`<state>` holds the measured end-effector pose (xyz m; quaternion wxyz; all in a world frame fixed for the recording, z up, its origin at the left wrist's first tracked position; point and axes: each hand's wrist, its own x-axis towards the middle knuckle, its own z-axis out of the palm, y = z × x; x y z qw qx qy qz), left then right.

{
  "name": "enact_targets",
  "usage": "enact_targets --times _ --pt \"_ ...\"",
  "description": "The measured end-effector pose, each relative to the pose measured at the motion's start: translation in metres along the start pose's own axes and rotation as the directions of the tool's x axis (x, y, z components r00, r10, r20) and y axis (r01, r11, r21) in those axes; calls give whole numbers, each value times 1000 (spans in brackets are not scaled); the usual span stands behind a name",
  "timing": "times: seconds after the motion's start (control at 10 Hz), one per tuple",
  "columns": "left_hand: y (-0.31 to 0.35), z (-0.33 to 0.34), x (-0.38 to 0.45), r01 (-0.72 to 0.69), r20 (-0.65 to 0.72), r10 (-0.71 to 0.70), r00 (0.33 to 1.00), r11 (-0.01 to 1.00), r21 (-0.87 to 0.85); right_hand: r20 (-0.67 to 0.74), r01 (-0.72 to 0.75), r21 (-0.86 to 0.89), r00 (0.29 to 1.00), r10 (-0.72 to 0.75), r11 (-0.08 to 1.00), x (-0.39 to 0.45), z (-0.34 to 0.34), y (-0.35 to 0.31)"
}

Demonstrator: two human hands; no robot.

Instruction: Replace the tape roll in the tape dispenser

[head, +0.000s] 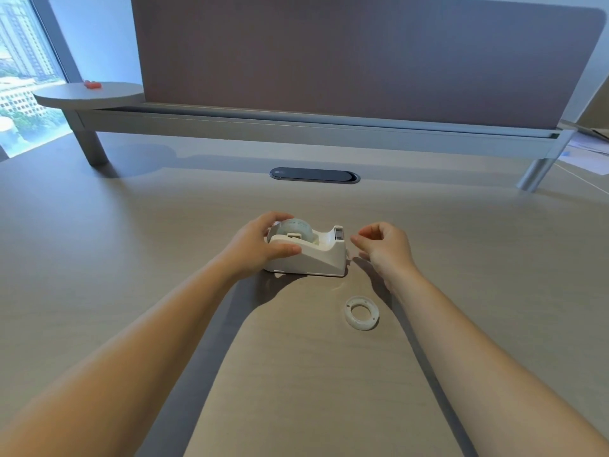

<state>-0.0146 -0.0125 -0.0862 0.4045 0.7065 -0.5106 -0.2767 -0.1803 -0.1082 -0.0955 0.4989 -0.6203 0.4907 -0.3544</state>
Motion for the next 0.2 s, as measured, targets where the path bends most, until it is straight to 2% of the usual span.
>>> enact_targets --times 0.1,0.2 --pt "8 0 -1 -17 -46 17 999 1000 -4 -54 122 -49 991 -125 991 -9 -4 -17" --pt "22 4 -15 -78 -143 77 987 997 0 7 219 -97 976 -219 971 -27 -4 -30"
